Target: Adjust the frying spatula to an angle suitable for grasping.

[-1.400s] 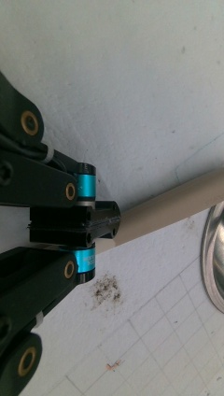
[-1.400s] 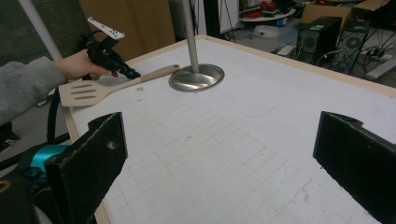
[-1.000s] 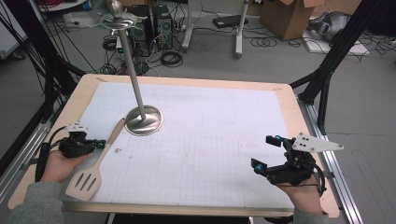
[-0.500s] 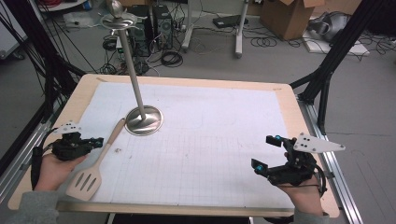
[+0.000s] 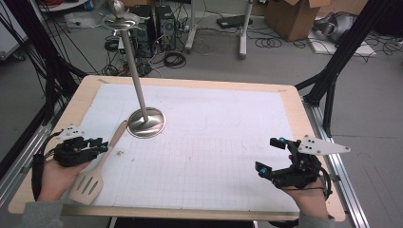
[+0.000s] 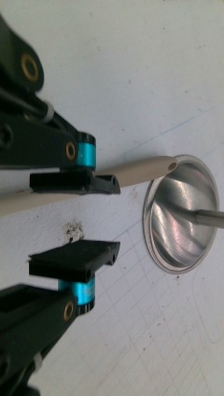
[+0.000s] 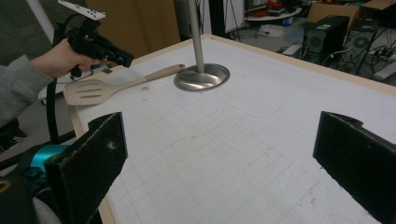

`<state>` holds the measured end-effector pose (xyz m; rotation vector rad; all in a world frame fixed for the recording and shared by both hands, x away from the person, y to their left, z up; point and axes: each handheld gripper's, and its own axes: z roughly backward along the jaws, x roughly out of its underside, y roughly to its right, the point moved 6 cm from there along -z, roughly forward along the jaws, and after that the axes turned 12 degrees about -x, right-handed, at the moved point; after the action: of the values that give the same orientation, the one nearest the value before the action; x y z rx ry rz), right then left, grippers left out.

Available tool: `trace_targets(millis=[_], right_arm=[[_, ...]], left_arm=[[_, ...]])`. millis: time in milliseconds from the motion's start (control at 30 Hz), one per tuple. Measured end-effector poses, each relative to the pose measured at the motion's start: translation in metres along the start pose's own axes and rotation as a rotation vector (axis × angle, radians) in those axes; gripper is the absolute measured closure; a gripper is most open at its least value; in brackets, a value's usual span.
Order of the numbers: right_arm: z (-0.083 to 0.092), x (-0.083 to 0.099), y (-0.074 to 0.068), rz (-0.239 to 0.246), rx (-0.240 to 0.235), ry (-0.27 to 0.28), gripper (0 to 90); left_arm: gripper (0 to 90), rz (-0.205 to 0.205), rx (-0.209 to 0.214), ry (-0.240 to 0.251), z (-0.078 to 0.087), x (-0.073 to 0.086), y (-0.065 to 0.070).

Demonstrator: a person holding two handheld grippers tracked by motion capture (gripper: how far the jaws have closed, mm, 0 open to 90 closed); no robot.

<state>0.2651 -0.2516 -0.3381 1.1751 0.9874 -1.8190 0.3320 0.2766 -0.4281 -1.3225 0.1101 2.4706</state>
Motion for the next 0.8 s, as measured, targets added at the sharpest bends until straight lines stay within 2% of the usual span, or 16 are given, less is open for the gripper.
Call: trace_targets(millis=[100, 233, 333, 400, 467, 800], right_arm=[[-0.001, 0.0, 0.0, 0.001, 0.0, -0.001, 1.7], [-0.001, 0.0, -0.001, -0.001, -0.004, -0.003, 1.7], [-0.001, 0.0, 0.0, -0.001, -0.005, -0.001, 1.7], [0.0, 0.0, 0.0, -0.004, -0.006, 0.0, 1.7], [0.0, -0.001, 0.0, -0.001, -0.006, -0.001, 1.7], [0.001, -0.001, 0.0, -0.002, -0.012, 0.003, 1.7]], left_arm=[[46.7, -0.005, -0.03, 0.018, 0.0, -0.001, 0.0], [31.6, -0.008, -0.028, 0.014, -0.001, -0.002, 0.004], [22.4, 0.047, -0.002, 0.012, -0.001, -0.004, 0.01], [17.2, 0.063, -0.008, 0.011, -0.001, -0.006, 0.014], [14.1, 0.063, -0.012, 0.014, -0.002, -0.007, 0.017], [11.4, 0.079, -0.033, 0.01, -0.005, -0.005, 0.024]])
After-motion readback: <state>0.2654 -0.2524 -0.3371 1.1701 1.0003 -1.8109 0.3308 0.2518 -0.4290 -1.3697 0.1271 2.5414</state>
